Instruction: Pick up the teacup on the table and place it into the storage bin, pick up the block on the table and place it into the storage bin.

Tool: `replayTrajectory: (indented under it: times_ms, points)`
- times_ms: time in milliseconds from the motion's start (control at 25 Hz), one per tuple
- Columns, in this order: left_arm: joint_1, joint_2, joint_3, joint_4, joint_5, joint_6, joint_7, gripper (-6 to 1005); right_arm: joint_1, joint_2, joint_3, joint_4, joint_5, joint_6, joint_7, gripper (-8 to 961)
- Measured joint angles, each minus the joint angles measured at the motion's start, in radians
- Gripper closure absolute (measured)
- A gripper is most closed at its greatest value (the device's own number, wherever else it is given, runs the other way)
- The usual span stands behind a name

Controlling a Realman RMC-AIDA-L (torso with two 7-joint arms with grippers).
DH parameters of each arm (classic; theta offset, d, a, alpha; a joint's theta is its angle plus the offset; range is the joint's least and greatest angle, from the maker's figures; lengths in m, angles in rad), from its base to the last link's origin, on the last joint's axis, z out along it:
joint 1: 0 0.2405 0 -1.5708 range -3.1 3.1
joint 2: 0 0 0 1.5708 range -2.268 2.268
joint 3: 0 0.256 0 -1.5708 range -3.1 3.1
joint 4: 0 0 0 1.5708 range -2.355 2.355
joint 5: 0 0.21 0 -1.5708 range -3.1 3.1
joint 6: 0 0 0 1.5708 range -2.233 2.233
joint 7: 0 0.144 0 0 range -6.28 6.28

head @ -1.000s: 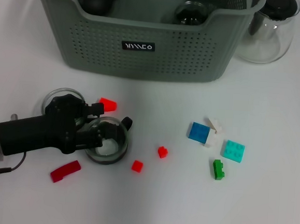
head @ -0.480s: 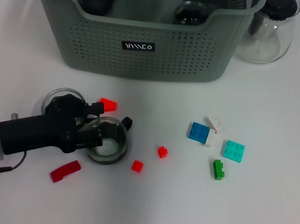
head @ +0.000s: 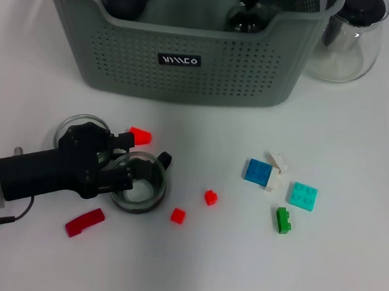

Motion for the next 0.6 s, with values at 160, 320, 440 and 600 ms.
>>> replayTrajectory:
  times_ms: [160, 320, 440, 600]
  points:
    - [0.001, 0.000, 0.001, 0.000, 0.000, -0.003, 0.000, 285, -0.006, 0.001, -0.001, 0.008, 0.000, 0.001, 0.000, 899]
    - [0.001, 0.000, 0.005, -0.001, 0.000, -0.008, 0.000, 286, -0.013, 0.002, -0.004, 0.011, 0.000, 0.001, 0.002, 900]
    - [0.003, 0.000, 0.005, -0.001, 0.000, -0.009, 0.000, 286, -0.018, 0.002, -0.012, 0.010, -0.001, 0.002, 0.008, 900]
    - [0.005, 0.000, 0.006, -0.002, 0.000, -0.008, 0.000, 287, -0.023, 0.003, -0.015, 0.004, -0.002, 0.005, 0.012, 899]
